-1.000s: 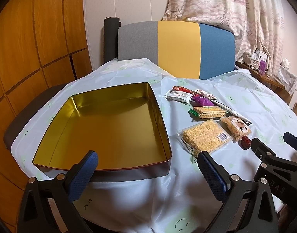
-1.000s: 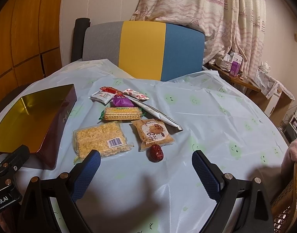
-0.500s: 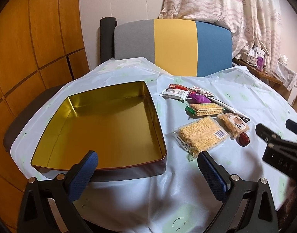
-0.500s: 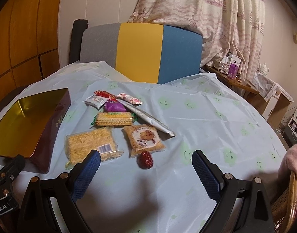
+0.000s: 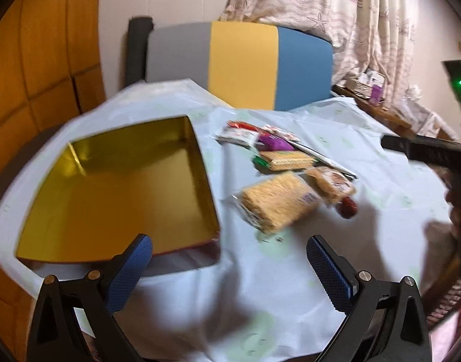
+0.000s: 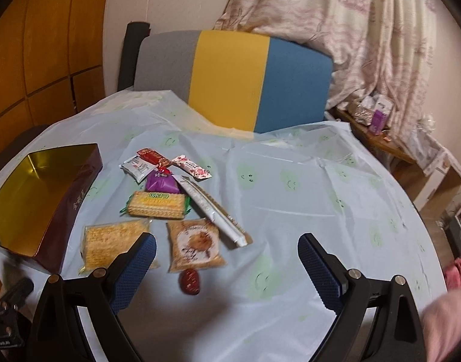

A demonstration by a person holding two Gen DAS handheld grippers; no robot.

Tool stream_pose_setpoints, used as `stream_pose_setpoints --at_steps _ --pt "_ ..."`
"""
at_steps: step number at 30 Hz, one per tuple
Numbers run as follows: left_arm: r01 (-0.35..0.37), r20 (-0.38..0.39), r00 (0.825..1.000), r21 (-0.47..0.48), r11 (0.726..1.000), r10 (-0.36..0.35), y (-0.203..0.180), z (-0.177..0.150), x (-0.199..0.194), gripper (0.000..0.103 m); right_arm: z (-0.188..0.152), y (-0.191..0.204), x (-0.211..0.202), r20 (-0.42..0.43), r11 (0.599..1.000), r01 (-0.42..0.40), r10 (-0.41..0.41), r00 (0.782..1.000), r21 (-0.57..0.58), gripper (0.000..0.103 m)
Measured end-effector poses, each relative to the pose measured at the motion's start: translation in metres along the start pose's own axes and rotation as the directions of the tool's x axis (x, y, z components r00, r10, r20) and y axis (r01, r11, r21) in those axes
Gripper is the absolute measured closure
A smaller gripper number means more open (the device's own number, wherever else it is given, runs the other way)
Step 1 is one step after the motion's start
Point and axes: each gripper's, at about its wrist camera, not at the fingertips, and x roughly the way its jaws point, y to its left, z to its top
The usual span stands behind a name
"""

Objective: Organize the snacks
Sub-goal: 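Grasp the clear puffed-rice bar pack with the left tool while the right tool approaches the red date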

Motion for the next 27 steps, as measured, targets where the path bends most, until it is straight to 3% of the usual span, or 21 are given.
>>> stream_pose_setpoints --at_steps 5,10,11,12,14,17,20,24,25,27 --pt "0.081 -0.049 0.996 0.012 0.997 -0.08 -0.01 -0.001 0.006 0.001 0.031 -0.042 0.034 -0.056 0.991 -0.12 0.123 0.991 0.059 0.007" --pt "0.115 -0.083 0.991 0.067 0.991 -0.11 -0.02 -0.001 0.008 0.013 0.031 -0.065 0.082 -0.143 0.96 -0.243 0.263 0.954 0.141 0.031" --pt "0.121 -0.09 0.989 0.084 0.989 -0.114 -0.023 0.001 0.008 0.021 0.027 -0.066 0.09 -0.157 0.955 -0.258 0.28 0.947 0.147 0.04" --pt "0.133 -0.099 0.987 0.101 0.986 -0.123 -0.025 0.003 0.01 0.026 0.023 -0.065 0.097 -0.172 0.952 -0.264 0.289 0.942 0.156 0.044" --pt "0.151 -0.115 0.984 0.146 0.978 -0.134 -0.032 0.007 0.012 0.027 0.019 -0.06 0.107 -0.222 0.956 -0.25 0.281 0.934 0.157 0.053" --pt "0.176 -0.146 0.978 0.197 0.964 -0.149 -0.04 0.017 0.022 0.03 0.018 -0.041 0.109 -0.231 0.933 -0.34 0.359 0.904 0.117 0.053" --pt "0.189 -0.204 0.969 0.236 0.953 -0.142 -0.044 0.029 0.039 0.037 0.011 -0.024 0.115 -0.293 0.921 -0.38 0.388 0.874 0.086 0.053" --pt "0.219 -0.291 0.948 0.293 0.931 -0.131 -0.05 0.043 0.064 0.035 0.002 -0.009 0.123 -0.37 0.9 -0.429 0.425 0.826 0.076 0.053" --pt "0.222 -0.302 0.945 0.303 0.927 -0.127 -0.052 0.046 0.069 0.032 0.0 -0.008 0.124 -0.385 0.896 -0.437 0.433 0.815 0.083 0.053" --pt "0.218 -0.316 0.943 0.334 0.917 -0.109 -0.056 0.05 0.078 0.018 -0.002 -0.007 0.125 -0.392 0.898 -0.432 0.426 0.815 0.078 0.053"
